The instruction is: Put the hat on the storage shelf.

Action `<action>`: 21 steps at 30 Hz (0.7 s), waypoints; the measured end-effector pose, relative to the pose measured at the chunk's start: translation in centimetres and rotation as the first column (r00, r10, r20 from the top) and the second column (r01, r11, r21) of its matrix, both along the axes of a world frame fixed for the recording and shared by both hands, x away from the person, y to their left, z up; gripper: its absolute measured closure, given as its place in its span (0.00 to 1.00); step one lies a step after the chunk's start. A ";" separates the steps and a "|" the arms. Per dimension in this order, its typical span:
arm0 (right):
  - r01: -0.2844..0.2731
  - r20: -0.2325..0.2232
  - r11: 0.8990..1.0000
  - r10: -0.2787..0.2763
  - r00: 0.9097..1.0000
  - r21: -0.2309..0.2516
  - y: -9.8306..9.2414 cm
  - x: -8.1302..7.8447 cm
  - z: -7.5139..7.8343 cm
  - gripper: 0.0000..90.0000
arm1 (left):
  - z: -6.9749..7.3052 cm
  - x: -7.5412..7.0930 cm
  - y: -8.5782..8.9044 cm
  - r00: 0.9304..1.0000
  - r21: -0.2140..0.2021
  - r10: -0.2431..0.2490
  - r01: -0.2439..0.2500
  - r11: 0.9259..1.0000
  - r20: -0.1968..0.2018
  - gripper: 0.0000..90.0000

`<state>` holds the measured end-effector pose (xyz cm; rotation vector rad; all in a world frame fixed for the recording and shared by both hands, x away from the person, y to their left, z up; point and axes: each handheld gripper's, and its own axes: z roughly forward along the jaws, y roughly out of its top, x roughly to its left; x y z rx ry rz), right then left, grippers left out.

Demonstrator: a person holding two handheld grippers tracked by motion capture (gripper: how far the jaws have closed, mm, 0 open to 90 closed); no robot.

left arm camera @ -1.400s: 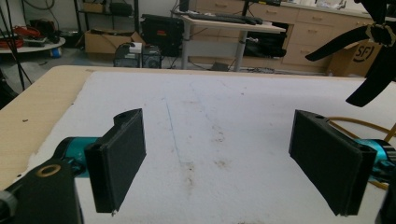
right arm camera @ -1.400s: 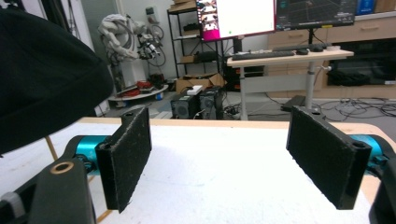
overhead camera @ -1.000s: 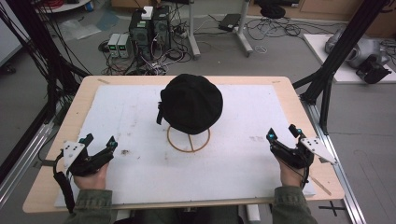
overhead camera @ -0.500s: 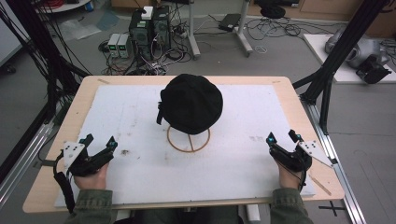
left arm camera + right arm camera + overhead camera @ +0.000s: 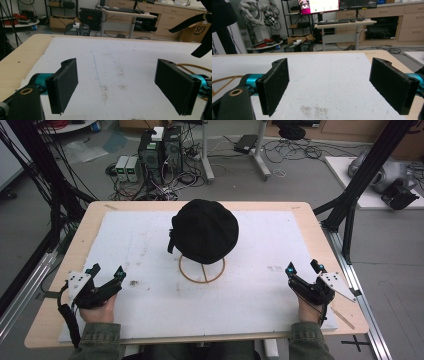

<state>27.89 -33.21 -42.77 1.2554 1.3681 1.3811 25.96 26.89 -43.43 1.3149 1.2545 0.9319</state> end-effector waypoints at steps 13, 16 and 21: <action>-0.004 0.012 1.000 0.004 1.000 0.005 0.0 0.0 -0.1 0.17 | 0.0 -0.2 0.0 1.000 -0.005 0.001 -0.001 1.000 0.002 0.22; -0.007 0.002 1.000 0.007 1.000 0.010 0.1 0.1 -0.1 0.17 | 0.0 -0.2 0.0 1.000 -0.003 0.000 0.000 1.000 0.000 0.22; -0.013 0.000 1.000 0.013 1.000 0.007 0.1 0.1 -0.2 0.17 | 0.0 -0.1 0.0 1.000 -0.002 -0.003 0.003 1.000 -0.005 0.22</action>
